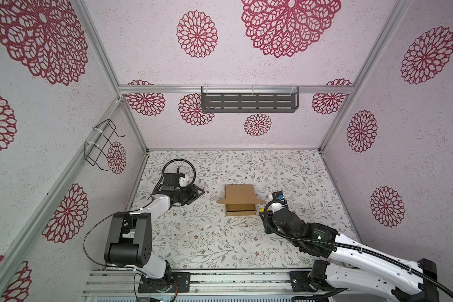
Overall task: Assemble paper box
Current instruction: Place the product in the paper box.
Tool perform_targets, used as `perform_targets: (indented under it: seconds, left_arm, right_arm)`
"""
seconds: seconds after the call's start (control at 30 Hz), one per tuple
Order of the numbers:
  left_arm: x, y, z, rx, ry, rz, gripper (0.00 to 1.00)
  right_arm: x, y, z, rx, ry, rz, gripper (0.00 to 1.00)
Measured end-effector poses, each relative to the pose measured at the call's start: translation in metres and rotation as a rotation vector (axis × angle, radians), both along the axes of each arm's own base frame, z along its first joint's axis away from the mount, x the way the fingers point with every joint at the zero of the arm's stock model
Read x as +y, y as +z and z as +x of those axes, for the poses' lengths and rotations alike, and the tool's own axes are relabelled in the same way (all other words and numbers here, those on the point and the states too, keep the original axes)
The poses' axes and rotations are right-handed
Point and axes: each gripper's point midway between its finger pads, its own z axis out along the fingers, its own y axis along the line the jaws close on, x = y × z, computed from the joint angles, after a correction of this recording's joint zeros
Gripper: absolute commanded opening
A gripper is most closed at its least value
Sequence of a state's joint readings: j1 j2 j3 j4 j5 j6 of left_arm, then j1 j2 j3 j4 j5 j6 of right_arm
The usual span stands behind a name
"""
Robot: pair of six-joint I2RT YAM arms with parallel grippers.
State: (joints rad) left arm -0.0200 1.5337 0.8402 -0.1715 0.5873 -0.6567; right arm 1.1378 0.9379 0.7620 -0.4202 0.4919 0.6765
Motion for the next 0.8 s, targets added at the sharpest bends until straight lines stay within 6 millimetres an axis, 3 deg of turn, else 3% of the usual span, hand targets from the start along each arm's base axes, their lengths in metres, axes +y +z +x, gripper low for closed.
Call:
perform_targets:
  seconds: [0.17,0.3,0.5,0.8]
  left_arm:
    - [0.049,0.037,0.016,-0.124,0.100,0.086,0.70]
    - [0.080,0.058,0.020,-0.189,0.161,0.130,0.75]
    - [0.130,0.085,0.009,-0.247,0.283,0.166,0.77]
    - [0.157,0.090,0.005,-0.252,0.350,0.149,0.78]
  right_arm:
    - [0.031,-0.035,0.003,-0.020,0.019,-0.057,0.10]
    - [0.037,-0.066,0.010,-0.025,0.011,-0.095,0.10]
    - [0.045,-0.083,0.043,-0.064,-0.034,-0.031,0.12]
    - [0.067,-0.082,0.074,-0.127,-0.045,0.032,0.19]
